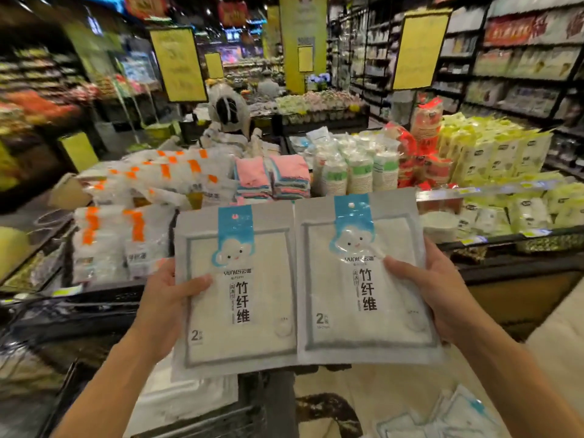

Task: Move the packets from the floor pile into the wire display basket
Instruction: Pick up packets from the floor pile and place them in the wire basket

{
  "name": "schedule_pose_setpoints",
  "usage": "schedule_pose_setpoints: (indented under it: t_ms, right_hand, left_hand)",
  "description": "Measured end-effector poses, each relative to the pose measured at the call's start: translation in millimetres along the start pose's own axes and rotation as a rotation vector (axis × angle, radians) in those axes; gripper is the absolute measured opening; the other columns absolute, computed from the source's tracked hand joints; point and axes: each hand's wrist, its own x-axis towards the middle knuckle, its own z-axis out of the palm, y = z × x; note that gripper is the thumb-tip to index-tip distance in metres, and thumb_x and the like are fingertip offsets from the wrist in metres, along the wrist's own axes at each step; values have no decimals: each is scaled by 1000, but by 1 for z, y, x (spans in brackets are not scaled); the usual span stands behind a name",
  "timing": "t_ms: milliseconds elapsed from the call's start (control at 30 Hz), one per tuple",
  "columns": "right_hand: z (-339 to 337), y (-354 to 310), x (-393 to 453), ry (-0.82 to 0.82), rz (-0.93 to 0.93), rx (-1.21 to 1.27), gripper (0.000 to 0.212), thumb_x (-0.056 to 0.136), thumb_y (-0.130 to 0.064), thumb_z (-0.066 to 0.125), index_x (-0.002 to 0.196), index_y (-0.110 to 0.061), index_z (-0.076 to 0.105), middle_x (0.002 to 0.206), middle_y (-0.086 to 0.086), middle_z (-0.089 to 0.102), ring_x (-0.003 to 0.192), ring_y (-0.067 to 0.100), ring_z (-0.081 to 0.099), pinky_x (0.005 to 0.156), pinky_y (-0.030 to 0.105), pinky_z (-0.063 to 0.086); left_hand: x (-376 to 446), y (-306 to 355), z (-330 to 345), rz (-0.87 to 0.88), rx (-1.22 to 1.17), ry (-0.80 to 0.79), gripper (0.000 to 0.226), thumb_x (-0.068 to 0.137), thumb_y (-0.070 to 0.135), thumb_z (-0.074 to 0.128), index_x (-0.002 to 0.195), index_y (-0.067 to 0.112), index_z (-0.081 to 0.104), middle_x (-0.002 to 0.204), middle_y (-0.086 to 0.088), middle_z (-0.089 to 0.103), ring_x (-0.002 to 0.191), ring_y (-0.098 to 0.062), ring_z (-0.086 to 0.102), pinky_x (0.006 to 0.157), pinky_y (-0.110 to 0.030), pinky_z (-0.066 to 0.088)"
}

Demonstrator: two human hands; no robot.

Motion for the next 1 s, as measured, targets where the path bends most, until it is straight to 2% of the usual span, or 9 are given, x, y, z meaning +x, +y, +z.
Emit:
schedule_pose_setpoints:
  t_ms: [67,167,200,300,367,567,733,900,1000]
  right_hand:
    - [23,6,-4,-66,12,-2,46,89,-1,70,127,-25,61,105,11,79,86,33,78,60,40,63]
    - [62,14,-10,-149,23,-4,45,90,-1,69,128,-21,60,103,12,79,85,32,78,59,39,63]
    - [77,17,-11,-180,34,5,44,89,-1,70,128,-21,60,104,14,78,87,34,77,61,41,64]
    - [121,29,-13,-265,51,32,46,85,-2,70,127,-18,60,109,19,77,89,38,77,65,44,64]
    - [153,37,-12,-309,50,23,50,83,-3,71,129,-17,59,109,18,77,90,39,76,66,45,64]
    - [244,68,-13,-380,48,27,56,80,-5,73,132,-19,58,112,17,76,93,39,76,69,46,65]
    - [297,95,-15,-373,62,31,53,84,0,71,132,-17,57,111,16,77,91,36,77,66,43,65]
    - [325,114,-6,-335,90,24,49,85,1,70,125,-25,61,113,16,77,96,40,75,78,55,62]
    - [332,127,8,-317,117,18,49,84,0,71,126,-21,61,110,15,77,94,38,76,75,52,64]
  left_hand:
    - [-24,7,-26,7,-3,40,60,70,3,77,128,2,60,117,-23,72,97,-40,74,70,-45,64]
    - [-55,20,-64,13,29,125,102,38,31,102,127,6,61,115,-19,74,99,-41,73,70,-46,63]
    - [-63,25,-78,20,32,156,101,38,32,102,127,6,61,115,-19,74,99,-40,74,70,-47,64]
    - [-85,36,-121,44,26,236,61,70,7,79,128,6,59,116,-19,73,99,-40,73,71,-48,64]
    - [-94,41,-153,53,32,272,56,76,2,70,131,7,58,117,-19,73,100,-41,73,76,-52,63]
    - [-104,56,-241,55,30,331,61,74,3,76,132,9,57,118,-20,73,103,-44,71,92,-64,53]
    - [-96,63,-298,20,20,310,95,44,27,99,128,11,59,116,-18,74,101,-43,73,76,-54,62]
    - [-73,53,-337,-37,-10,322,68,67,9,84,130,11,57,117,-20,73,99,-42,73,73,-53,62]
    - [-52,43,-344,-74,2,319,95,38,30,103,122,13,61,109,-18,75,94,-41,74,70,-52,63]
